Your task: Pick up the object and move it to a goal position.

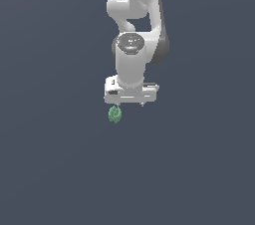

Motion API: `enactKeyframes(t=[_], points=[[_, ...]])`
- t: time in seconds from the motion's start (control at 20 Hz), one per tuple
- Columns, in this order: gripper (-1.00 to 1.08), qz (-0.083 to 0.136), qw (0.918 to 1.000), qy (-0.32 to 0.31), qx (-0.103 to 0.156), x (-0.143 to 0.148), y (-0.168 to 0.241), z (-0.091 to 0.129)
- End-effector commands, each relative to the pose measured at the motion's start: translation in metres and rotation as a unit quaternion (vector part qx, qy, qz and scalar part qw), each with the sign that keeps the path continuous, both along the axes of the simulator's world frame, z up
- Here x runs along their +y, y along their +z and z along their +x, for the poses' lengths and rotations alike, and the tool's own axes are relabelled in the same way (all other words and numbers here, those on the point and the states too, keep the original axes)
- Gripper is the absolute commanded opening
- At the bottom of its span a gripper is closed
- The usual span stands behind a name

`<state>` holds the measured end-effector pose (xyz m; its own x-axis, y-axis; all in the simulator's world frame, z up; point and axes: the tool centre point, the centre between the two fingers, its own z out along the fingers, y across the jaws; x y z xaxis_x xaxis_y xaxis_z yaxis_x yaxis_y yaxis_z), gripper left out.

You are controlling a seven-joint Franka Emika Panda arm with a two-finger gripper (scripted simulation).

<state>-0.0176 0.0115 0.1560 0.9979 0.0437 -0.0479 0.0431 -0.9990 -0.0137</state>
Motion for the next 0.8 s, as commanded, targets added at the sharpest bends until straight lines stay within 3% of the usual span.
enactKeyframes(t=[0.0, 0.75], points=[[1.00, 0.000, 1.0000, 0.000, 0.000, 0.0000, 0.0000, 0.0000], [1.00, -0.004, 0.9997, 0.026, 0.002, -0.0011, 0.0083, -0.0011]])
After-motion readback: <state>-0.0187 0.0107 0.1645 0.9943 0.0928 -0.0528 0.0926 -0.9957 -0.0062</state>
